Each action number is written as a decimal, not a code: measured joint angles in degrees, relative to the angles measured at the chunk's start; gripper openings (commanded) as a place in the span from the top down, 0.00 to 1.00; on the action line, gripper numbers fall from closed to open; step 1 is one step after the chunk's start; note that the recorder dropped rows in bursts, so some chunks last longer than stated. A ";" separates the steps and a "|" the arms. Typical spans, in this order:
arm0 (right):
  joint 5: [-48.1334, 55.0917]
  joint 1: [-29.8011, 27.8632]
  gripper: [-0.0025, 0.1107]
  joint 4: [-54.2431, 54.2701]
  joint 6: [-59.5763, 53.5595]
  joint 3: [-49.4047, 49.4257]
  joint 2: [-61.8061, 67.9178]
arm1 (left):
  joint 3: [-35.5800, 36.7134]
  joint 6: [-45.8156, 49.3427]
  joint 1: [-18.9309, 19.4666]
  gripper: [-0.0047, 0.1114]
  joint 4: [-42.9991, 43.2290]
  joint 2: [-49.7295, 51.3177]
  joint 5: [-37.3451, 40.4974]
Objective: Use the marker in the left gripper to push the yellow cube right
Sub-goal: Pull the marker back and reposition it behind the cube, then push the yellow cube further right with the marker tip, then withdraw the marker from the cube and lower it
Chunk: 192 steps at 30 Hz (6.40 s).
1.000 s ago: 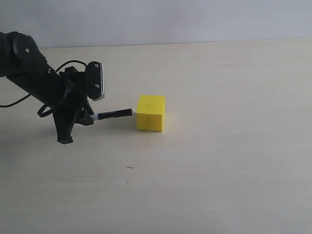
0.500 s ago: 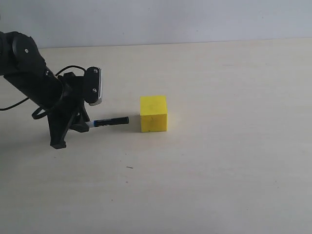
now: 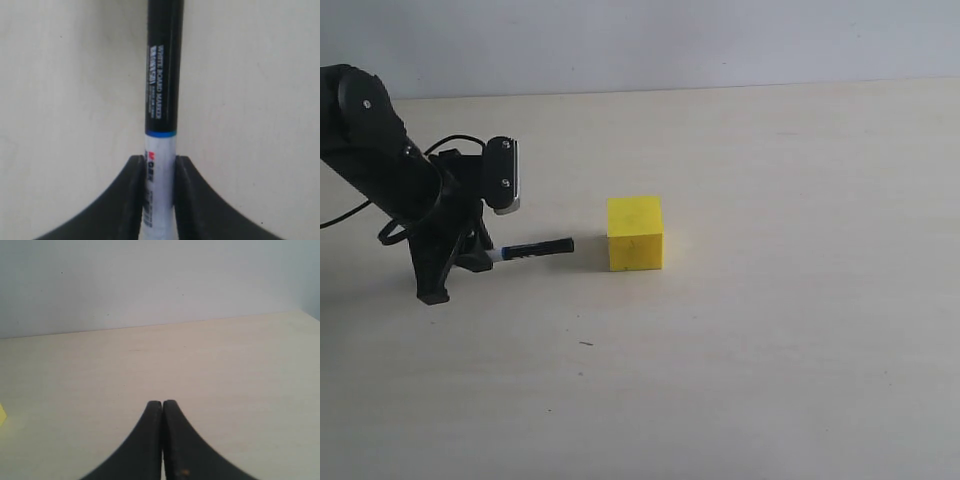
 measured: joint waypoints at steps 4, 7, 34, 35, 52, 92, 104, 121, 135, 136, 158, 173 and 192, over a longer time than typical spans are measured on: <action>0.00 0.00 0.98 0.00 0.00 0.00 0.00 | 0.00 -1.61 0.00 0.96 2.54 0.00 -1.67; 0.00 0.00 0.98 0.00 0.00 0.00 0.00 | -0.82 -3.48 0.00 0.96 5.10 0.00 -2.06; 0.00 0.00 0.98 0.00 0.00 0.00 0.00 | -12.20 -11.34 0.00 0.96 13.20 5.05 6.65; 0.00 0.00 0.98 0.00 0.00 0.00 0.00 | -12.29 -11.34 0.00 0.96 13.20 5.05 6.65; 0.00 0.00 0.98 0.00 0.00 0.00 0.00 | -12.42 -11.34 -5.96 0.96 13.41 5.80 4.67; 0.00 0.00 0.98 0.00 0.00 0.00 0.00 | -14.10 -18.20 -11.28 0.96 12.20 9.66 2.21; 0.00 0.00 0.98 0.00 0.00 0.00 0.00 | -22.62 -20.57 -19.35 0.96 11.49 13.16 2.60; 0.00 0.00 0.98 0.00 0.00 0.00 0.00 | -28.56 -21.76 -24.29 0.96 10.90 17.54 3.24; 0.00 0.00 0.98 0.00 0.00 0.00 0.00 | -30.54 -23.89 -22.79 0.96 8.64 18.35 0.21; 0.00 0.00 0.98 0.00 0.00 0.00 0.00 | -30.78 -23.89 -23.01 0.96 8.37 18.35 0.21; 0.00 0.00 0.98 0.00 0.00 0.00 0.00 | -34.26 -24.33 -26.95 0.96 7.51 22.81 1.48; 0.00 0.00 0.98 0.00 0.00 0.00 0.00 | -36.17 -35.81 -25.63 0.96 17.76 23.65 6.65; 0.00 0.00 0.98 0.00 0.00 0.00 0.00 | -44.50 -37.69 -28.11 0.96 19.08 25.90 14.86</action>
